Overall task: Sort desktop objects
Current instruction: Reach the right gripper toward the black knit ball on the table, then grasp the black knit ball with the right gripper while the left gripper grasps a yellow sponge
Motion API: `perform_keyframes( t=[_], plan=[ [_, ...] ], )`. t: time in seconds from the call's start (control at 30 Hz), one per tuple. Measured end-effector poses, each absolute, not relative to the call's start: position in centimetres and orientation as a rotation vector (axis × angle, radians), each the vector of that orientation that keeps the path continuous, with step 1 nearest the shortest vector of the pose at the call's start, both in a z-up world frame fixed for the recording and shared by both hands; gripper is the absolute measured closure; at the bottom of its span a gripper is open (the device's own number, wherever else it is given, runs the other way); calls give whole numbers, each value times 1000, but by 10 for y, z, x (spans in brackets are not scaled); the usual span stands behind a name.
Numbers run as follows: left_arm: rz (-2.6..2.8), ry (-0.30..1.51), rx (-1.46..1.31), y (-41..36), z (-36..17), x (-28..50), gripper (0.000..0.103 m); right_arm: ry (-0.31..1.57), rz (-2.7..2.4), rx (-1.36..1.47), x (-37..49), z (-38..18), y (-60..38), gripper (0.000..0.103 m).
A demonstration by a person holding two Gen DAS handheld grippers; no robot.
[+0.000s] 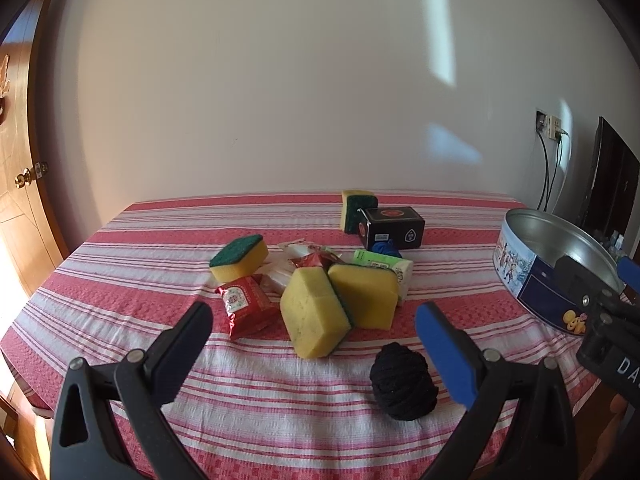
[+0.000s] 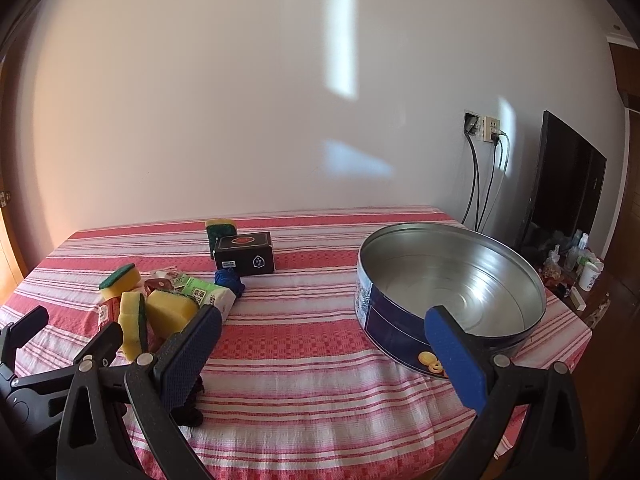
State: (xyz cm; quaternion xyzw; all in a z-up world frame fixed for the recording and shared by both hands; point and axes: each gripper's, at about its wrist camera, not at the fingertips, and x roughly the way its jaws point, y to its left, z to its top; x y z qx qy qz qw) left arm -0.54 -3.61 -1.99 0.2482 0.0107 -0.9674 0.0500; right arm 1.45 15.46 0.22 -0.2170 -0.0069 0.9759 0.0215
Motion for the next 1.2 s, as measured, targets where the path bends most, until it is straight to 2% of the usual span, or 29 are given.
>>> perform_keyframes(
  t=[0.23,0.4,0.57,0.67,1.07,1.13,1.17,1.2],
  plan=[
    [-2941,54,741,-65,-21,-7,0,27,3137,-718,10,-9,151,1],
    [-2900,152,761,-98,-25,-11,1,15,3202,-808,2,-23,139,2],
    [-2897,271,781,-123,-33,-14,1,-20,3270,-967,-6,-44,119,32],
    [-2912,319,808,-129,-37,-18,1,-9,3287,-1098,-14,-60,106,37],
    [-2956,274,870,-120,-40,-38,1,-80,3403,-1298,-21,-82,59,38],
    [-2964,260,888,-116,-41,-43,1,-49,3408,-1345,-25,-88,57,45],
    [-2966,248,894,-113,-41,-46,1,-20,3422,-1372,-27,-91,56,55],
    [-2968,236,902,-110,-42,-49,1,7,3439,-1400,-29,-93,55,57]
  ],
)
